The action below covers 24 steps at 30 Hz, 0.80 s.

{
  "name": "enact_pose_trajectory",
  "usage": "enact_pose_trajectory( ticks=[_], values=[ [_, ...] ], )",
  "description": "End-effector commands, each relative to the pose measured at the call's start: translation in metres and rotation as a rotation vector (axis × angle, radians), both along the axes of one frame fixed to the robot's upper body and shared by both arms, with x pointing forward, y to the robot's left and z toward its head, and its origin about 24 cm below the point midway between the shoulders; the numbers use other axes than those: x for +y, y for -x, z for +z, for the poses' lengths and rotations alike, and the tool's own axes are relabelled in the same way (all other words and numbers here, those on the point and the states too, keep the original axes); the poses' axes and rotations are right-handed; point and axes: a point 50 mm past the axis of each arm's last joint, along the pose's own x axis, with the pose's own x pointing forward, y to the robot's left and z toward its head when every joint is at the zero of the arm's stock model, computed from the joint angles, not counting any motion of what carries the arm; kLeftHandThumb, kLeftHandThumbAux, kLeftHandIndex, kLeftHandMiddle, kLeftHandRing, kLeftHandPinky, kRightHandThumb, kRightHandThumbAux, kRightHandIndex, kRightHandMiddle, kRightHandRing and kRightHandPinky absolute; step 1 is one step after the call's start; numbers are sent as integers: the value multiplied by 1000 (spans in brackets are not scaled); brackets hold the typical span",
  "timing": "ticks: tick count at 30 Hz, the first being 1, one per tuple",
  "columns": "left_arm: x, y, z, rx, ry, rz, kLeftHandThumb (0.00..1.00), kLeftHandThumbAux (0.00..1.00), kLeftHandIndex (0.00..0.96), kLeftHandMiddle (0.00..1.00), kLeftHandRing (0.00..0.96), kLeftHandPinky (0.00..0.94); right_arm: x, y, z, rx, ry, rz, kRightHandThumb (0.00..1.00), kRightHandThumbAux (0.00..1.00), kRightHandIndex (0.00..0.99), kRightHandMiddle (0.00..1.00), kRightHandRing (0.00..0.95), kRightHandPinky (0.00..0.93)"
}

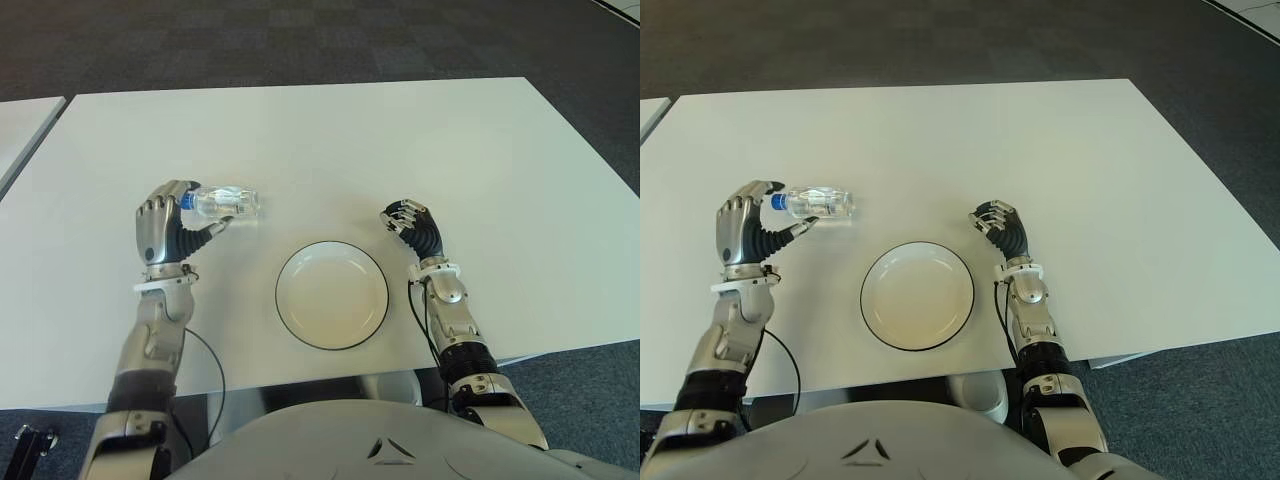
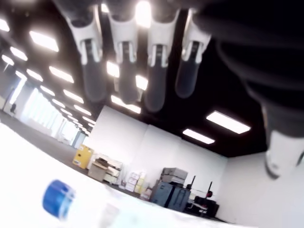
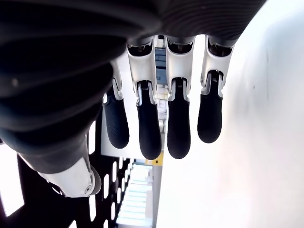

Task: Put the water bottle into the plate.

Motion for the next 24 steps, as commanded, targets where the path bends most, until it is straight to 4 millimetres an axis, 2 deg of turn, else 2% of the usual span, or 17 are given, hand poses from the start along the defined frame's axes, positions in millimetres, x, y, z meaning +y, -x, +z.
enact_pose_trajectory(
  ticks=[1, 5, 11, 24],
  values=[
    [1, -4, -13, 82, -81, 11, 617, 383, 26, 14, 12, 6, 0, 5, -6, 37, 6, -9, 708, 734, 423, 487, 487, 491],
    [1, -10, -18, 127, -101, 31, 607, 280, 5, 2, 2, 1, 0, 6, -6, 34, 8, -10, 708, 734, 423, 487, 487, 492],
    [-1, -27, -24, 176, -133, 55, 567, 181, 0, 0, 0, 0, 0, 6, -5, 29, 13, -8, 706, 734, 423, 484, 486, 495],
    [6, -48, -35, 293, -219, 64, 540, 120, 0, 0, 0, 0, -2, 6, -4, 19, 24, -12, 704, 735, 424, 475, 483, 488]
  ],
)
